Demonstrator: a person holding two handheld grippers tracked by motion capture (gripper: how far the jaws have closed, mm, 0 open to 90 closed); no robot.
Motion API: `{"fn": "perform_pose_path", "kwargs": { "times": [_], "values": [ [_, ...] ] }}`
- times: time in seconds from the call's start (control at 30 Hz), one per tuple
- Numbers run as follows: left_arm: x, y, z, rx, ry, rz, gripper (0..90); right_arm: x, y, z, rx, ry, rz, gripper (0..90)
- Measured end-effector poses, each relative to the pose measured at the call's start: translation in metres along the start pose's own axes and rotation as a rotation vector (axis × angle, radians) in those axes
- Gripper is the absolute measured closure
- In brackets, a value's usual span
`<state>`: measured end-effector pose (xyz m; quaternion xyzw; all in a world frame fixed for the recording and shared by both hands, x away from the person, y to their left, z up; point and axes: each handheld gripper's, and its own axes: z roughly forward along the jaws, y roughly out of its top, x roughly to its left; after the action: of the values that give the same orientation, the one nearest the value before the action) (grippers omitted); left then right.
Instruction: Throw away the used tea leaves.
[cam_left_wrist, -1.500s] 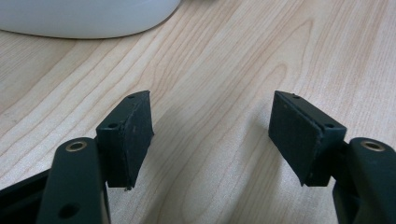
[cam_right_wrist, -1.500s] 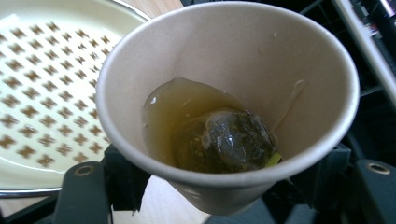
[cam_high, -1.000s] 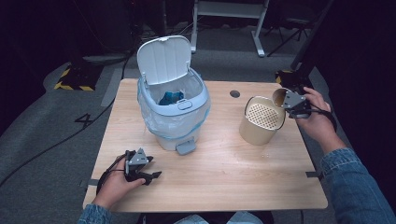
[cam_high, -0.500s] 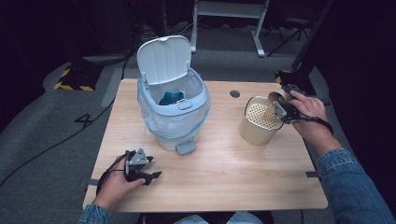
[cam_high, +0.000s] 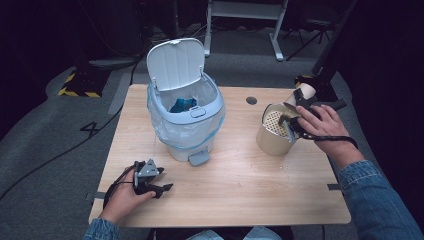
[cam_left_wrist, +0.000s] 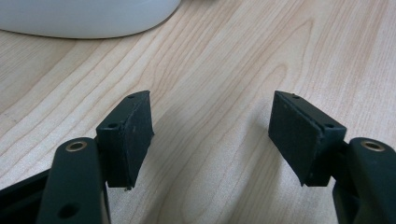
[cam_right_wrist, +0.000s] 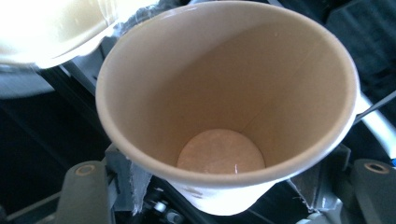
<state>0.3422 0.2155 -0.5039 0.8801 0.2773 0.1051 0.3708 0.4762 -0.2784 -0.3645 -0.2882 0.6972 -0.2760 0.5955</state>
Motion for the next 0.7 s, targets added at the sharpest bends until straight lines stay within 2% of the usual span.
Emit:
{"fn": "perform_pose_path", "kwargs": {
  "times": [0.07, 0.23, 0.37, 0.47, 0.6, 0.7],
  "values": [
    [0.000, 0.000, 0.000, 0.001, 0.001, 0.000, 30.8, -0.001, 0.002, -0.002, 0.018, -0.020, -0.058, 31.3],
    [0.000, 0.000, 0.000, 0.001, 0.000, 0.000, 30.8, -0.001, 0.003, -0.003, 0.023, -0.029, -0.077, 31.2],
    [0.000, 0.000, 0.000, 0.000, 0.000, 0.000, 30.8, -0.001, -0.001, -0.003, 0.008, -0.016, -0.023, 31.0],
    [0.000, 0.000, 0.000, 0.002, 0.001, -0.001, 30.8, -0.001, -0.003, -0.003, 0.008, -0.016, -0.004, 30.9],
    [0.000, 0.000, 0.000, 0.002, 0.001, -0.001, 30.8, -0.002, -0.010, -0.004, -0.041, 0.015, 0.161, 30.5],
    [0.000, 0.000, 0.000, 0.002, 0.001, -0.002, 30.8, -0.003, -0.021, -0.002, -0.107, 0.070, 0.341, 30.4]
  ]
}}
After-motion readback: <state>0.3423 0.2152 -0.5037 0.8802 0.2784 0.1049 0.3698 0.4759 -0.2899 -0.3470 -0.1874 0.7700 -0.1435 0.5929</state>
